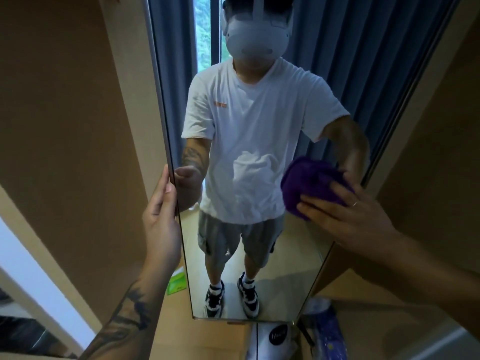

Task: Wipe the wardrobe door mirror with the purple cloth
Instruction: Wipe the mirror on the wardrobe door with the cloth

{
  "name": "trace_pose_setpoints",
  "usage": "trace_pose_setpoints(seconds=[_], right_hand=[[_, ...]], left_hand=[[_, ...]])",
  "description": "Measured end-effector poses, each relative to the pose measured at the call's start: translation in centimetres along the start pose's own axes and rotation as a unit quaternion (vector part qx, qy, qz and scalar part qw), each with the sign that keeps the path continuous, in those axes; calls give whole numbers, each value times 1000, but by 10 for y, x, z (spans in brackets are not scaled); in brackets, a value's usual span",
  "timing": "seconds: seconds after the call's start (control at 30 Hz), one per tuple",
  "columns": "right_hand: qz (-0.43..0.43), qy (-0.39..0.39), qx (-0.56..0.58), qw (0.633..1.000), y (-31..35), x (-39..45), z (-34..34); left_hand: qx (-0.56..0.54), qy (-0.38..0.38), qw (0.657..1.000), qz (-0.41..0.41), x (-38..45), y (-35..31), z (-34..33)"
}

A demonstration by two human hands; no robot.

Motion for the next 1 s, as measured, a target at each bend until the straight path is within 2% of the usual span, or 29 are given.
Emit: trace_pose_setpoints(seconds=[0.07,0.17,0.23,0.3,0.4,0.47,0.6,0.67,0.73,0.83,0.87,0.9,1.0], right_hand=[[-39,-18,7,999,7,1,0],[122,73,5,990,61,-9,-29],[168,109,8,980,63,-5,-31],[140,76,10,987,41,7,-23],[-13,-35,3,999,4,18,-4],[-47,-48,2,998,14,10,-11],[143,81,28,986,77,-26,-53],[177,87,18,980,73,-22,-49],[129,42,19,991,51,-4,-34],[-62,-43,9,997,11,3,-16],[-81,-49,9,995,13,-1,-17],[-61,-37,10,997,26,-7,-25],[88,60,31,994,68,-31,-51]], left_hand=[[7,-8,1000,-13,0,1,-1],[-1,-3,1000,-13,2,5,0],[-2,-6,1000,-9,3,7,1],[4,-11,1000,-17,2,6,1],[5,-18,999,-31,1,6,-1],[8,-22,999,-42,0,8,-1],[11,-23,999,-44,-1,12,2],[0,-19,999,-35,0,14,3],[-14,-18,999,-31,1,16,4],[-17,-31,999,-40,0,17,4],[-16,-35,998,-44,-2,17,3],[-17,-41,998,-46,-4,16,2],[-36,-49,997,-45,-3,17,1]])
Point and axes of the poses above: each hand's wrist, its own x-axis towards the middle knuckle, its own z-axis out of the back of the hand, y = z × x, the point moved 8 cm from there along x, towards the middle knuckle, and after that the axes turned 7 degrees about z, right-handed, at the moved point
